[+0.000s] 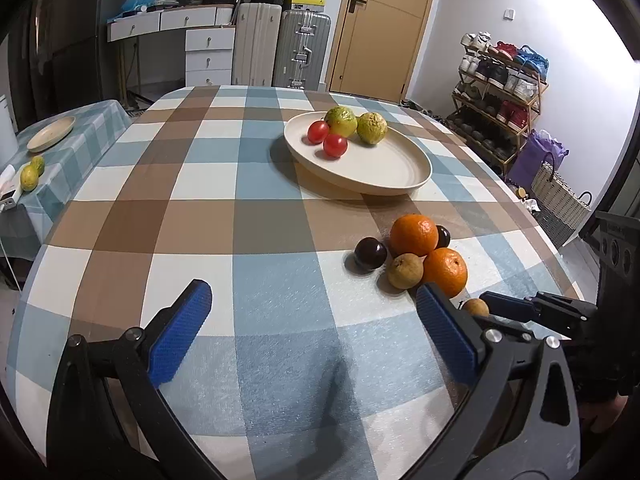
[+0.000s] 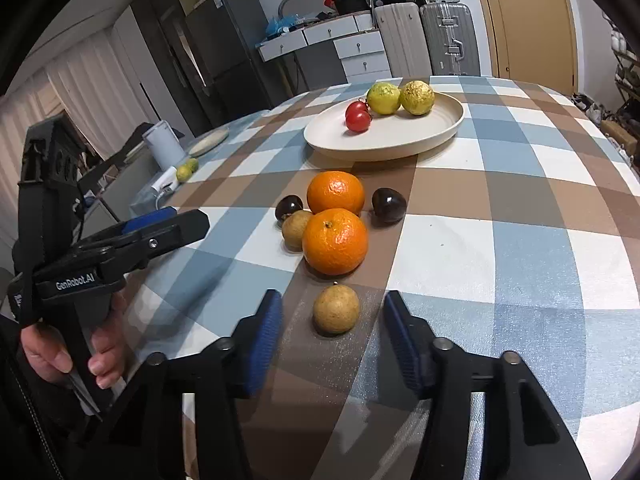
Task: Organize fruits
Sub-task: 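Move the right tool toward the small brown kiwi-like fruit, then close the right tool on the brown fruit while the left tool reaches a dark plum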
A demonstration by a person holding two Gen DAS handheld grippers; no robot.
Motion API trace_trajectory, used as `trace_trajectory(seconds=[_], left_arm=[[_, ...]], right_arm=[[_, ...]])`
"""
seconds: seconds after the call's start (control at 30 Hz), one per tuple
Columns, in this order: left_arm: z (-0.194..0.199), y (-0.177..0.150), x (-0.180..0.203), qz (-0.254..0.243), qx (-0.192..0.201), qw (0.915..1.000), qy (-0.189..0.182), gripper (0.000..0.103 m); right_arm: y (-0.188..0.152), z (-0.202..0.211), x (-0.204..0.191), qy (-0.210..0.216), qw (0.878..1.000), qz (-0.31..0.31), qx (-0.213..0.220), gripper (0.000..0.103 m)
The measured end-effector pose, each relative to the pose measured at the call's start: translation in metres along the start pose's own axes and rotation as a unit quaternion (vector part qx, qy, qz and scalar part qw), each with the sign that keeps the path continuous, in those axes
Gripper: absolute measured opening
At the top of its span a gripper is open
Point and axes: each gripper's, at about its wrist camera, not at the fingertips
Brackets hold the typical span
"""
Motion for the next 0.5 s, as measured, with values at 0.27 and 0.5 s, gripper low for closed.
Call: trace_trajectory(seconds=[0.27, 0.5], left_arm=[[-0.002, 0.002, -0.006, 0.004, -0.001, 1.0, 0.003, 0.102], [-0.006, 0.007, -0.007, 0.002, -0.002, 1.0, 0.007, 0.102]], right_arm=[[0.002, 0.001, 0.006, 0.003, 1.0, -0.014, 0.003, 0.025], [0.003, 0.013, 0.012, 0.001, 0.999, -0.03, 0.028, 0.025]])
Point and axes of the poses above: each gripper's, at about its wrist camera, not at the fingertips, and z roughly against the way its jaws point, x to its right, y to its top, and after that the axes turned 13 degrees about -x, right-handed
